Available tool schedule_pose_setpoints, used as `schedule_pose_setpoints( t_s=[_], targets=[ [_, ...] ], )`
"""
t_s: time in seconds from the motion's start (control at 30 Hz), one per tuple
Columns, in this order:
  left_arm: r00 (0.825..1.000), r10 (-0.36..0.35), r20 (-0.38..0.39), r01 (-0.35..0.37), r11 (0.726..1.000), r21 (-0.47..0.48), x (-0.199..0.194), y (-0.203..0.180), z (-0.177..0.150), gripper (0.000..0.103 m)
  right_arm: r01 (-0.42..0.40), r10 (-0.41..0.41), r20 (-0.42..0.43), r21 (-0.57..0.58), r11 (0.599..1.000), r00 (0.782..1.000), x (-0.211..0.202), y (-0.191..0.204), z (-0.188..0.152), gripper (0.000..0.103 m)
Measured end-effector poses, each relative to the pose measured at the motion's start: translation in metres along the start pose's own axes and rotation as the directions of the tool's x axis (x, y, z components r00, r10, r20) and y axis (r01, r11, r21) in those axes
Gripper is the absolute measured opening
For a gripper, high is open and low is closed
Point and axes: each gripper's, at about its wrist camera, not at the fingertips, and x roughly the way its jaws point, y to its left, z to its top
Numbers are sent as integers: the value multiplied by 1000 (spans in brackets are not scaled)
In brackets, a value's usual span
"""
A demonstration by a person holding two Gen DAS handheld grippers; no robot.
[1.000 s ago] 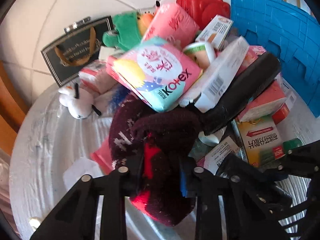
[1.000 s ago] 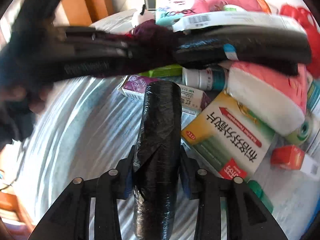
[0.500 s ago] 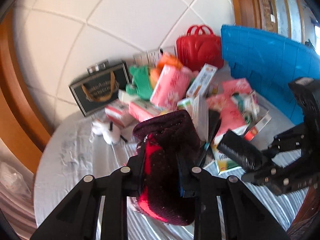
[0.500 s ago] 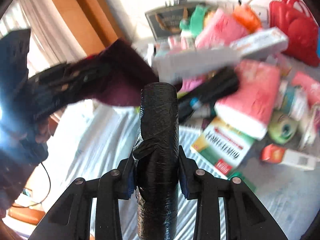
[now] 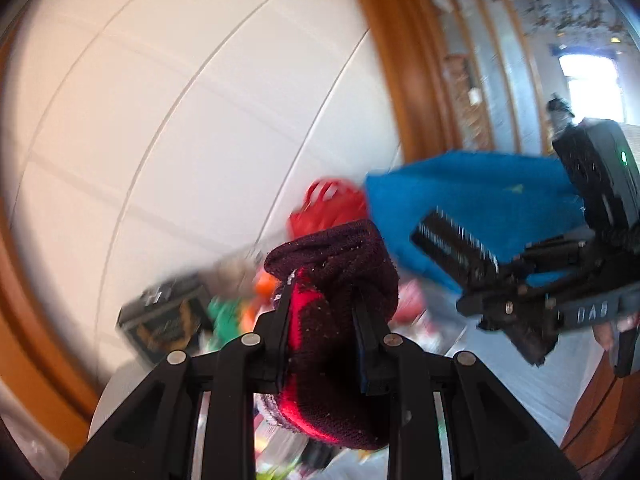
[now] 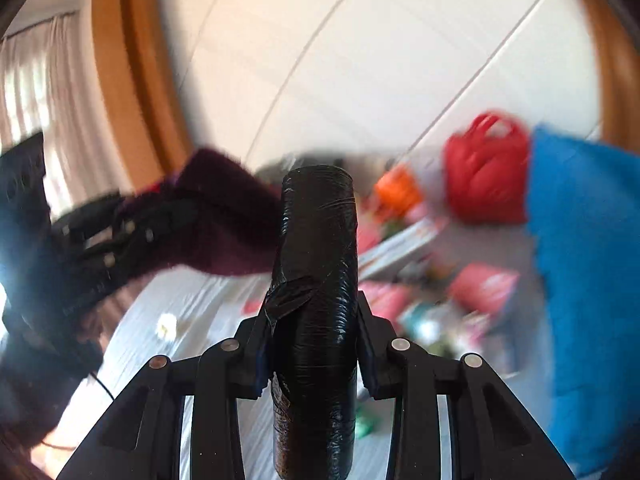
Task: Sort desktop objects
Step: 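Carry the black roll and red sock over the blue crate and open both tools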
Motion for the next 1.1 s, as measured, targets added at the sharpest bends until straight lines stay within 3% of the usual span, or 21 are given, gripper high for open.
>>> schedule_pose_setpoints(
  t_s=[0.1, 0.23, 0.47, 0.7, 0.83, 0.9, 0.97, 1.0, 1.03, 1.07, 1.1],
  targets=[
    [997, -45, 64, 43, 999, 25, 4, -34, 35, 24, 89, -89, 99, 9, 996, 991, -54, -27, 20, 34],
    [982, -103, 157, 93, 993, 74, 15, -97, 87, 24, 205, -206, 203, 28, 978, 957, -124, -72, 35, 34],
    [961, -199, 189, 195, 980, 42, 72, -213, 157, 24, 382, -384, 205, 52, 923, 900, -204, -181, 44, 34],
    [969, -198, 145, 198, 980, 15, 138, -293, 197, 24, 516, -525, 153, 95, 851, 837, -230, -287, 42, 34],
    [979, -166, 117, 163, 986, 31, 158, -318, 210, 25, 539, -554, 120, 139, 831, 824, -232, -329, 41, 34],
    [984, -143, 103, 141, 990, 26, 165, -321, 215, 30, 550, -567, 113, 149, 822, 816, -235, -334, 41, 34],
    [989, -121, 85, 120, 993, 15, 172, -324, 221, 51, 554, -573, 95, 169, 815, 814, -230, -347, 39, 35],
    [991, -100, 90, 99, 995, 11, 174, -326, 223, 59, 558, -577, 86, 175, 811, 812, -227, -352, 38, 37],
    [993, -62, 101, 63, 998, 2, 175, -328, 226, 75, 569, -590, 83, 190, 800, 803, -230, -354, 37, 44],
    [993, -32, 114, 33, 999, -10, 174, -329, 229, 85, 590, -614, 79, 203, 781, 786, -231, -358, 40, 78],
    [993, -21, 120, 23, 1000, -18, 172, -332, 230, 86, 600, -625, 82, 210, 772, 776, -234, -359, 42, 101]
  ],
)
